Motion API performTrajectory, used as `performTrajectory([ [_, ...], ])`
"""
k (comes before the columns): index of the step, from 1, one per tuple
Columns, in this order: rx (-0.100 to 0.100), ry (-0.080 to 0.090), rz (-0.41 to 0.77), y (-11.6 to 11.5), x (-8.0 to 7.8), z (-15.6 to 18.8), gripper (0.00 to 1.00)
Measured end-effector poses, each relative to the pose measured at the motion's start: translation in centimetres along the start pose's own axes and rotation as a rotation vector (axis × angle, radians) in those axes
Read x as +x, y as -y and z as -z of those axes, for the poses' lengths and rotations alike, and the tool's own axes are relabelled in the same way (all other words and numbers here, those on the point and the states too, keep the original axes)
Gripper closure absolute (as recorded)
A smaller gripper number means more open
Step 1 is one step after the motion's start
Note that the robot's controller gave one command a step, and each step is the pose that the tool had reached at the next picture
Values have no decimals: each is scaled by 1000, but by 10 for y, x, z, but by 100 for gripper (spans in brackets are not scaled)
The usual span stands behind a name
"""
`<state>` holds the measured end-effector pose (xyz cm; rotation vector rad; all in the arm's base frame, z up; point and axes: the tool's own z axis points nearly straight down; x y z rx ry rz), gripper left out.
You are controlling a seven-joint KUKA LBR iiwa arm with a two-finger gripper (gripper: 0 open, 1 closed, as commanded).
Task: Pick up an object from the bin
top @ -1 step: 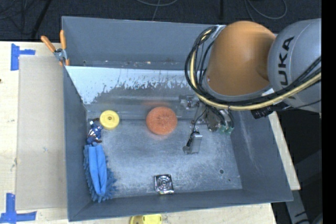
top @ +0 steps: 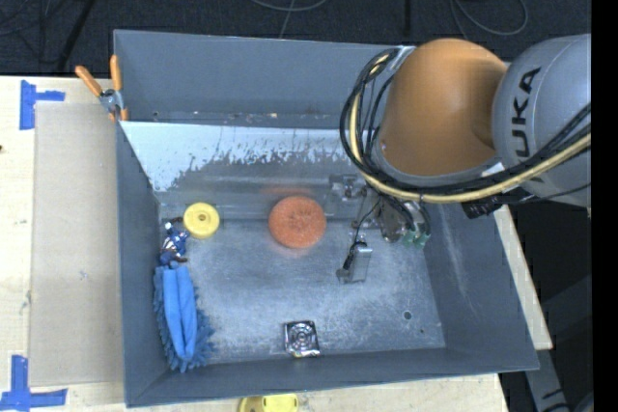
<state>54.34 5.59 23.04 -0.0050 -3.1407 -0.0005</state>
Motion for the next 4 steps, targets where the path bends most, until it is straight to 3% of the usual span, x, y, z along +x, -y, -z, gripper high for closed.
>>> performTrajectory([
  [1, 1, 2, 49, -11, -11, -14, 0],
  [2, 0, 6, 160, -28, -45, -52, 0],
  [4, 0, 3, 115, -14, -67, -83, 0],
])
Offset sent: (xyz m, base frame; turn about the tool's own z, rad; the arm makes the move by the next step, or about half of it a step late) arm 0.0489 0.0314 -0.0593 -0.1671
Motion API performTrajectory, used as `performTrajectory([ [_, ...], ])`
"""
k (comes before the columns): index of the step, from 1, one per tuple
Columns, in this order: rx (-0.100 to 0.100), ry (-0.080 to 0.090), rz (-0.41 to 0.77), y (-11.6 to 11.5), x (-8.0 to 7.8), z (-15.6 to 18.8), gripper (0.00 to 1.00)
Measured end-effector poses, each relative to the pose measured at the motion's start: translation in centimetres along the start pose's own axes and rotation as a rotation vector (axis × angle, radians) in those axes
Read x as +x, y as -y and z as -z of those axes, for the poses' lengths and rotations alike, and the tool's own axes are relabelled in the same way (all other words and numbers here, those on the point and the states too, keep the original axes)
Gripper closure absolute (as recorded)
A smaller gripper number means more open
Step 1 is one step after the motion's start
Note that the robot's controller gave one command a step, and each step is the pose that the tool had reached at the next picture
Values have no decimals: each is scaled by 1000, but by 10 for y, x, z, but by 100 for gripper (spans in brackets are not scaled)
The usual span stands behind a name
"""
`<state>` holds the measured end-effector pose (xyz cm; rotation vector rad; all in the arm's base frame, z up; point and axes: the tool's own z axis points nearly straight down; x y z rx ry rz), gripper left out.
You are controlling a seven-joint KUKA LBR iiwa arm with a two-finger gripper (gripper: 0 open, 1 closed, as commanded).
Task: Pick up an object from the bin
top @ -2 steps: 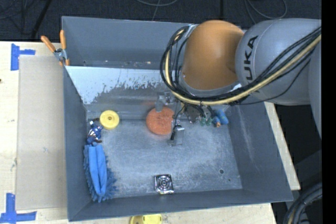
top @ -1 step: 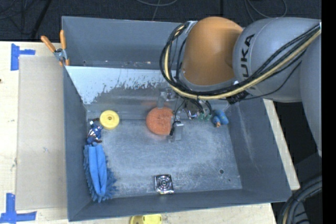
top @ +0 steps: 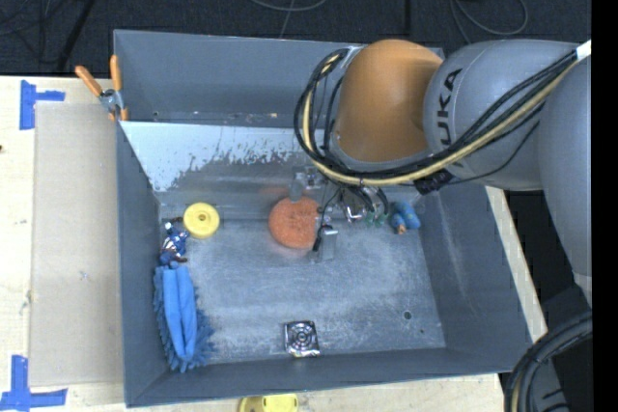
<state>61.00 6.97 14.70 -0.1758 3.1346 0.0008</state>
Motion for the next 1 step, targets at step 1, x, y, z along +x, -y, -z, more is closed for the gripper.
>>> performTrajectory([
  [1, 0, -1, -106, 8, 1, -34, 0],
])
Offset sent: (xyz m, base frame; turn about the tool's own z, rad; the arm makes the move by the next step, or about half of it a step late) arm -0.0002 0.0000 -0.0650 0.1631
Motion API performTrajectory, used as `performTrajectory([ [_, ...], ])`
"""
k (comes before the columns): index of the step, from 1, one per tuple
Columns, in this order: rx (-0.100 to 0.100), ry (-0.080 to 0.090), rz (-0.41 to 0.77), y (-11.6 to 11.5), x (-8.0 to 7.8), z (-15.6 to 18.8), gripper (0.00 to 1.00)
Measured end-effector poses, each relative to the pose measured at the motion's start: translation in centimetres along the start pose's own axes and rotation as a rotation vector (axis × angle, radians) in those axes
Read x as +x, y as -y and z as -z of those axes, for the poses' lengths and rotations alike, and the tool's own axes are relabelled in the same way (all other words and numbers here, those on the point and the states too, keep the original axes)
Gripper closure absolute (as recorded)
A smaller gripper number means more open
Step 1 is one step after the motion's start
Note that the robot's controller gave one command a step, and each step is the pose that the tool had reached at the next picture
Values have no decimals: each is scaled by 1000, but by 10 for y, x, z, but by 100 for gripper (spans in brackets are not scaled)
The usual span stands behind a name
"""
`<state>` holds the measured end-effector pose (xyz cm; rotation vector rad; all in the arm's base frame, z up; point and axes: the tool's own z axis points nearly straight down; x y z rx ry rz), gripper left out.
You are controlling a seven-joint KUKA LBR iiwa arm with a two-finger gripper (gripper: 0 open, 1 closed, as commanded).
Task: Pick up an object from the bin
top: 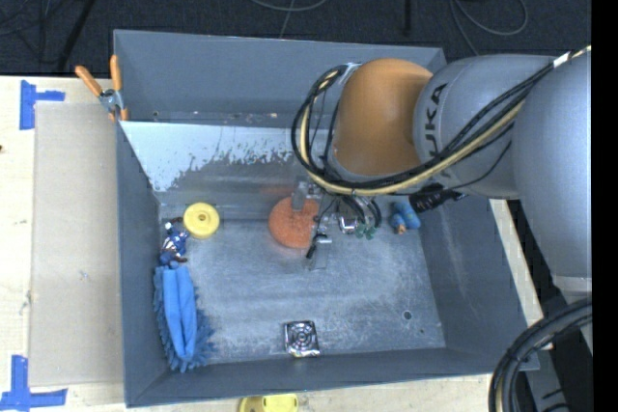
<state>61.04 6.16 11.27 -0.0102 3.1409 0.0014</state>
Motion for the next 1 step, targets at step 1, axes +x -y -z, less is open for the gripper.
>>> performTrajectory([
  [1, 2, -2, -35, 1, 1, -11, 0],
])
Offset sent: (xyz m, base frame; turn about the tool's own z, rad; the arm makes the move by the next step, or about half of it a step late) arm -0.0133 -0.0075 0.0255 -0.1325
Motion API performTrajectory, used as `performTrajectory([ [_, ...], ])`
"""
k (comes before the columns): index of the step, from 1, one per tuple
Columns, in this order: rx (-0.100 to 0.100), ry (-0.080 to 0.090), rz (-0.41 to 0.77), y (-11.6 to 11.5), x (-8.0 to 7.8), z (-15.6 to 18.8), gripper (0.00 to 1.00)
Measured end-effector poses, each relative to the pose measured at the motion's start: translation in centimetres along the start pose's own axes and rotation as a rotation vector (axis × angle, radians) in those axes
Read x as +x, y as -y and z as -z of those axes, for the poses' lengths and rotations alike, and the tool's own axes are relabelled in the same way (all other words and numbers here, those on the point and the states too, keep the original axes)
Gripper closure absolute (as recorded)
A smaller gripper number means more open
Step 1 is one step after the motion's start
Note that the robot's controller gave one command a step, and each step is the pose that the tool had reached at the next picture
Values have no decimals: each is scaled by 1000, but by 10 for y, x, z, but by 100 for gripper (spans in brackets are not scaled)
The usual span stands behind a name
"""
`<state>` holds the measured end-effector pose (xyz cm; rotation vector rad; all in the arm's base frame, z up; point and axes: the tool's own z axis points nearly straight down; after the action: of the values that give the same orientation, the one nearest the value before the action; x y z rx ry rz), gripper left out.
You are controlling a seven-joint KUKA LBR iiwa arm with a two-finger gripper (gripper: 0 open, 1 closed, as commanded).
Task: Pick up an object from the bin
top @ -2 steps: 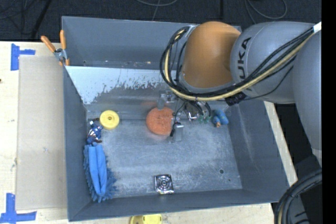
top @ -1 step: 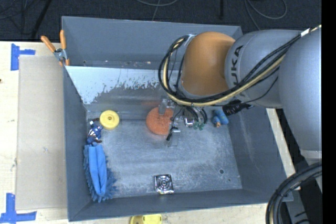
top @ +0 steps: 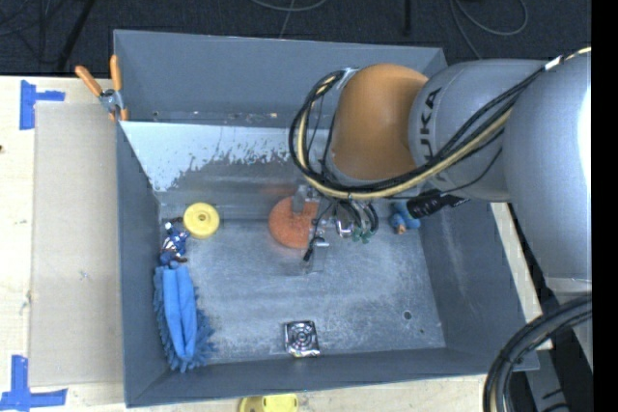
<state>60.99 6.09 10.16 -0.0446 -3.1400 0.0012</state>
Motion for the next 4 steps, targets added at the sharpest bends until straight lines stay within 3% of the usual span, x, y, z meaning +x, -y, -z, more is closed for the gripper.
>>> performTrajectory([
  [1, -1, -2, 112, 2, 9, 18, 0],
  [2, -3, 14, 135, 3, -14, -23, 100],
  [4, -3, 14, 133, 3, -14, -23, 100],
])
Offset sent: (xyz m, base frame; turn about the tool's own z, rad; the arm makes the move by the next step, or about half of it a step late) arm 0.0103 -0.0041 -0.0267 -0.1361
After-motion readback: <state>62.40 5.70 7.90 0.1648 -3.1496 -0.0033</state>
